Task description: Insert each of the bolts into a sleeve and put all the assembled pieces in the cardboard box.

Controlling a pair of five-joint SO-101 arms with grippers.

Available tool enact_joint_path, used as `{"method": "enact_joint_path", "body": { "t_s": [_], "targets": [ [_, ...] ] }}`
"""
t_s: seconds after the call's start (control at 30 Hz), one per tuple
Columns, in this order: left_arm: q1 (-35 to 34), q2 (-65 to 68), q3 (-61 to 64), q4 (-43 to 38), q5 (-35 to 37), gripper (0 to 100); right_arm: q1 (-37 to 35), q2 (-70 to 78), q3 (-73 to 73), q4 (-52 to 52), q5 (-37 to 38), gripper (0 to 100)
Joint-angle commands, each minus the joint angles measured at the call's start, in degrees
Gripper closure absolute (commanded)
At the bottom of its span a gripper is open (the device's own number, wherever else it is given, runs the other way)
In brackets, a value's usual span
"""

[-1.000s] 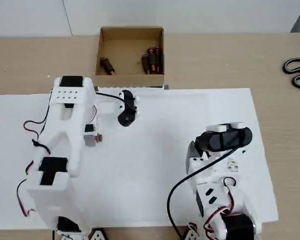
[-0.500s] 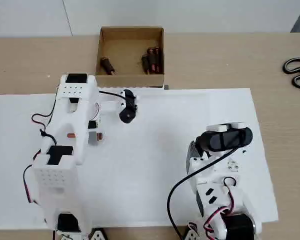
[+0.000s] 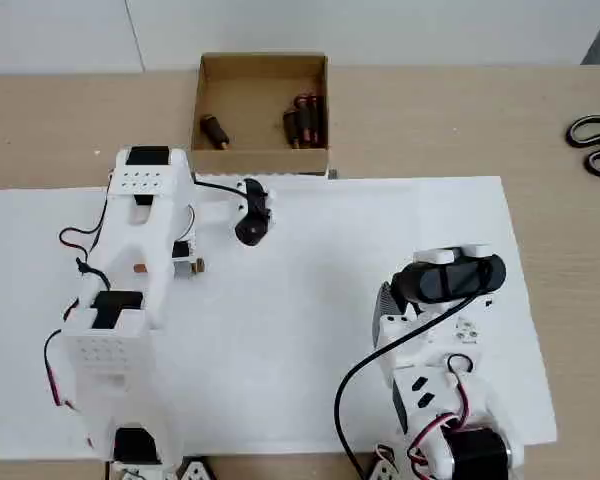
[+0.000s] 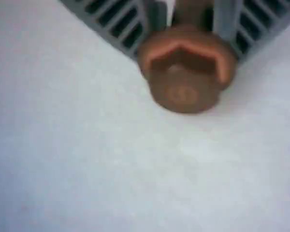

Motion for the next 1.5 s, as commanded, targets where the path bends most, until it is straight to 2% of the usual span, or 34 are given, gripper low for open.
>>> {"method": "enact_joint_path", "body": {
  "t_s": [0.0, 0.1, 0.2, 0.33, 0.5, 0.63, 0.77, 0.9, 1.1, 1.33, 1.47],
  "targets": [
    [-0.6, 0.0, -0.9, 1.6, -11.7, 100, -0.3, -0.5, 0.1, -1.0, 0.4, 99.6],
    [0.4, 0.0, -1.0, 3.8, -11.5, 100, -0.3, -0.5, 0.4, -1.1, 0.4, 99.6],
    [1.8, -0.6, -1.5, 5.0, -8.2, 100, -0.3, -0.5, 0.5, -1.1, 0.4, 99.6],
    [4.0, -3.1, -4.5, 6.3, 0.0, 100, -0.4, -0.5, 0.3, -1.4, 0.7, 99.6],
    [7.4, -15.6, -4.6, 6.2, 8.8, 100, -0.4, -0.5, 0.4, -1.5, 6.3, 99.6],
    [10.4, -23.6, -4.6, 6.2, 15.7, 100, -0.4, -0.5, 1.3, -1.8, 7.6, 99.6],
    [11.5, -28.0, -4.5, 6.2, 26.1, 100, -0.5, -0.6, 5.4, -8.9, 7.6, 99.6],
    [11.1, -31.2, -4.4, 5.4, 27.8, 100, -0.7, -0.6, 12.5, -19.9, 11.0, 99.6],
    [9.2, -36.7, -3.0, -5.9, 30.2, 100, -7.9, -0.6, 20.0, -33.5, 15.1, 99.6],
    [9.2, -46.1, 12.9, -18.6, 49.8, 100, -13.9, -0.5, 24.3, -38.8, 15.1, 99.6],
    [9.2, -53.5, 28.4, -31.8, 58.0, 100, -13.8, -0.5, 24.3, -38.6, 15.1, 99.6]
  ]
}}
